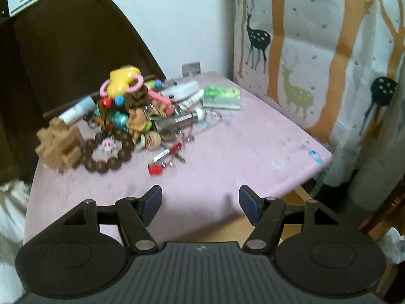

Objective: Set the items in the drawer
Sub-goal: 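Return the left tool to the pile and grasp the red-tipped item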

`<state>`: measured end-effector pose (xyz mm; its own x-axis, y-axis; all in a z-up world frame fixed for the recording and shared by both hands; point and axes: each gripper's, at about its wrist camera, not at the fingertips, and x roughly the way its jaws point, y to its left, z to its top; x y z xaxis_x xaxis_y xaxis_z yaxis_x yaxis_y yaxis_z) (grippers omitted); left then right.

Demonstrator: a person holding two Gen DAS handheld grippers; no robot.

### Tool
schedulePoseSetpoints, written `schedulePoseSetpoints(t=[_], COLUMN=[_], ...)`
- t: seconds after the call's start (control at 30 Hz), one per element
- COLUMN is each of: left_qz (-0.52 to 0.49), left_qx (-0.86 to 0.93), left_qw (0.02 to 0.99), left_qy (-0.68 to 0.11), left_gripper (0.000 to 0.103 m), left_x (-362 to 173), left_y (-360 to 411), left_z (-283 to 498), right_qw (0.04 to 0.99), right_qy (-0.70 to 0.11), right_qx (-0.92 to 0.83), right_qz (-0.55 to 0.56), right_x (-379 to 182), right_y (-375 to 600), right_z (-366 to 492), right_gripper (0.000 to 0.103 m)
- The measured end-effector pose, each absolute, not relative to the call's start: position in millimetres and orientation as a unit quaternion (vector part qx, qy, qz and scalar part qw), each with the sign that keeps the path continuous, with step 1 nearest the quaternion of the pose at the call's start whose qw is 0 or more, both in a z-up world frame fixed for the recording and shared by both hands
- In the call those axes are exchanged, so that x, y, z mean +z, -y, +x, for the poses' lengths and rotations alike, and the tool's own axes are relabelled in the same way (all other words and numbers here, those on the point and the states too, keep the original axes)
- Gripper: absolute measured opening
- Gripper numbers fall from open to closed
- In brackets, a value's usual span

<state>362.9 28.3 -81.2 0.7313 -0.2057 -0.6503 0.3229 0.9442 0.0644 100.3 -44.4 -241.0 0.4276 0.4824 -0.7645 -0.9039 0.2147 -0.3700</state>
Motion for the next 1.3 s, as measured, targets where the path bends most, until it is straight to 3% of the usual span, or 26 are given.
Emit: schedulePoseSetpoints(t=[0.53,0.67,0.97,1.0,1.07,1.1,1.3], left_qz=[0.130,0.154,0.155,0.149,0.141,0.142,0.128], left_qx=[-0.141,-0.148,-0.158,-0.161,-0.166,-0.168,-0.169], left_qw=[0.928,0.920,0.911,0.910,0.910,0.909,0.913], left_qy=[-0.319,-0.328,-0.349,-0.351,-0.354,-0.354,-0.350], left_gripper=[0.065,0.055,0.043,0.029,0.011,0.007,0.004], left_x=[-95,-102,-112,-111,-110,-109,-103], left_y=[-30,-24,-25,-27,-29,-29,-31], left_z=[427,441,459,459,458,456,437], right_qw=[0.733,0.733,0.732,0.732,0.732,0.732,0.732], right_qy=[-0.246,-0.244,-0.241,-0.241,-0.241,-0.241,-0.242], right_qx=[0.478,0.479,0.481,0.481,0.481,0.481,0.480], right_qz=[-0.417,-0.417,-0.418,-0.418,-0.418,-0.418,-0.419], right_x=[-243,-243,-243,-243,-243,-243,-242], right_y=[46,46,45,45,45,45,43], right_z=[98,98,98,98,98,98,98], right_gripper=[0.070,0.070,0.071,0.071,0.071,0.071,0.072])
